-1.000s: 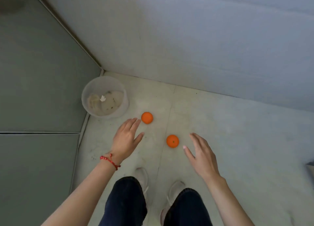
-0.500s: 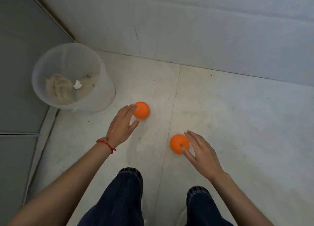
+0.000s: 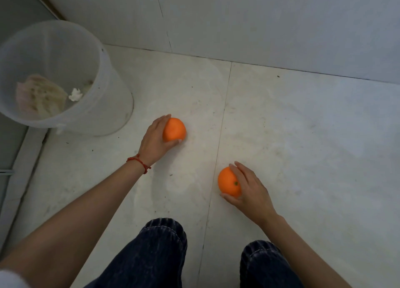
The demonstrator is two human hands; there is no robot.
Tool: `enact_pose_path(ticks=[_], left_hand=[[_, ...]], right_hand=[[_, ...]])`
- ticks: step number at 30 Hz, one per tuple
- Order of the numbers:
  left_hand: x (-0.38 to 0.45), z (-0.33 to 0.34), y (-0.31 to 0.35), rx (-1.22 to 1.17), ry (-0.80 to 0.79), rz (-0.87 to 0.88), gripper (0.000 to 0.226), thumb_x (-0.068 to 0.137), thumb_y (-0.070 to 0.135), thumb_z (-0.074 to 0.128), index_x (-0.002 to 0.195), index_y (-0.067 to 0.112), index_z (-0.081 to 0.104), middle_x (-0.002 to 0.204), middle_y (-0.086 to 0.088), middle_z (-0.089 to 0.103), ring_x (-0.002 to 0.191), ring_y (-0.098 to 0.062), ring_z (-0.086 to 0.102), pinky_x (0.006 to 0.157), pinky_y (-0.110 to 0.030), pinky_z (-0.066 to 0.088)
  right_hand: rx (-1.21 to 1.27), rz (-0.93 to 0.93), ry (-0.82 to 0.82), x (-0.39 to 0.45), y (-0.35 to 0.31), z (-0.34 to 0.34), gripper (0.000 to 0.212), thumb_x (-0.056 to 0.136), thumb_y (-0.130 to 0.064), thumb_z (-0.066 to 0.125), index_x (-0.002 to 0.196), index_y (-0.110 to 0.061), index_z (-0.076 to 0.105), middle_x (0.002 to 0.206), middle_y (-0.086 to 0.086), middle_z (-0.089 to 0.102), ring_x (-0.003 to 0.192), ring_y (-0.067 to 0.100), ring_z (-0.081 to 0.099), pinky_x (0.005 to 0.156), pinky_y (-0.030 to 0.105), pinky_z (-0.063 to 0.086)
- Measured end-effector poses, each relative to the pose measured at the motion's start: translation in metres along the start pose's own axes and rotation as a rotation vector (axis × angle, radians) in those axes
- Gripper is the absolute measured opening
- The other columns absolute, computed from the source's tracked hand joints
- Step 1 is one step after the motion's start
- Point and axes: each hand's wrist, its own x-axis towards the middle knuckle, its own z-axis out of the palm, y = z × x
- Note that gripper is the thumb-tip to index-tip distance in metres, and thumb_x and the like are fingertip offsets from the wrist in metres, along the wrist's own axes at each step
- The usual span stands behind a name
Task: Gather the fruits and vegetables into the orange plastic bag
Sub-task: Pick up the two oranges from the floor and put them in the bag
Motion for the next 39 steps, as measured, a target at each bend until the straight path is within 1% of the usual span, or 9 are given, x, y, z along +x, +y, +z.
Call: enact_pose_path(ticks=[3,7,11,16,18,24,29,33,39], left_hand=[[-0.002,0.001,0.007,-0.086,0.035,-0.043,0.077,0.07,0.028,0.077,0.135,0.014,0.037,0.138,-0.012,0.042,0.122,-0.027,0.044,0.097,-0.031,0.034],[-0.016,0.001,0.016,-0.13,0.023,-0.071,0.076,0.068,0.028,0.078,0.133,0.015,0.04,0.136,-0.011,0.045,0.12,-0.027,0.045,0.097,-0.032,0.035],[-0.04,-0.01,0.033,-0.184,-0.005,-0.091,0.076,0.068,0.027,0.079,0.133,0.015,0.04,0.136,-0.01,0.045,0.12,-0.026,0.045,0.097,-0.032,0.036],[-0.075,-0.043,0.072,-0.226,-0.033,-0.116,0.077,0.068,0.028,0.078,0.133,0.017,0.04,0.137,-0.008,0.044,0.12,-0.024,0.045,0.094,-0.03,0.037],[-0.088,-0.063,0.089,-0.234,-0.027,-0.117,0.076,0.068,0.028,0.078,0.133,0.017,0.04,0.137,-0.007,0.044,0.119,-0.023,0.045,0.092,-0.028,0.037],[-0.134,-0.14,0.147,-0.247,0.004,-0.141,0.074,0.068,0.028,0.079,0.131,0.018,0.042,0.135,-0.006,0.046,0.117,-0.023,0.046,0.091,-0.029,0.039],[-0.178,-0.218,0.205,-0.202,0.027,-0.111,0.074,0.066,0.026,0.079,0.13,0.015,0.043,0.131,-0.008,0.049,0.115,-0.024,0.047,0.089,-0.03,0.04],[-0.217,-0.28,0.257,-0.164,0.028,-0.09,0.073,0.066,0.024,0.08,0.129,0.012,0.044,0.128,-0.011,0.051,0.111,-0.026,0.05,0.088,-0.029,0.039],[-0.273,-0.364,0.343,-0.102,0.009,-0.051,0.074,0.065,0.026,0.08,0.128,0.011,0.045,0.127,-0.011,0.051,0.111,-0.027,0.051,0.09,-0.03,0.039]], right_hand=[[0.042,0.018,0.031,-0.001,0.0,0.001,0.078,0.074,-0.045,0.069,0.138,-0.016,0.036,0.143,0.01,0.039,0.127,0.028,0.042,0.092,0.043,0.046],[0.126,0.092,0.036,-0.002,-0.006,-0.006,0.078,0.077,-0.044,0.068,0.14,-0.019,0.03,0.146,0.004,0.032,0.131,0.021,0.035,0.098,0.038,0.042],[0.203,0.137,0.07,-0.01,-0.016,-0.025,0.079,0.074,-0.044,0.07,0.139,-0.02,0.032,0.144,0.004,0.035,0.13,0.02,0.037,0.098,0.038,0.041],[0.266,0.182,0.141,-0.033,-0.044,-0.07,0.078,0.072,-0.04,0.074,0.137,-0.021,0.035,0.143,0.003,0.038,0.128,0.019,0.039,0.096,0.034,0.04],[0.291,0.182,0.175,-0.043,-0.058,-0.092,0.077,0.071,-0.038,0.075,0.136,-0.021,0.038,0.141,0.002,0.04,0.127,0.019,0.041,0.097,0.034,0.041],[0.308,0.176,0.265,-0.078,-0.11,-0.172,0.075,0.069,-0.034,0.078,0.133,-0.018,0.041,0.139,0.003,0.044,0.125,0.02,0.043,0.095,0.036,0.043],[0.321,0.176,0.322,-0.118,-0.162,-0.249,0.073,0.068,-0.03,0.079,0.131,-0.014,0.045,0.136,0.006,0.047,0.125,0.022,0.045,0.092,0.03,0.039],[0.31,0.171,0.349,-0.156,-0.204,-0.315,0.073,0.067,-0.03,0.08,0.129,-0.012,0.047,0.134,0.008,0.05,0.124,0.023,0.046,0.092,0.028,0.039],[0.329,0.18,0.398,-0.217,-0.265,-0.411,0.074,0.065,-0.031,0.081,0.128,-0.011,0.048,0.132,0.009,0.052,0.122,0.025,0.049,0.092,0.03,0.041]])
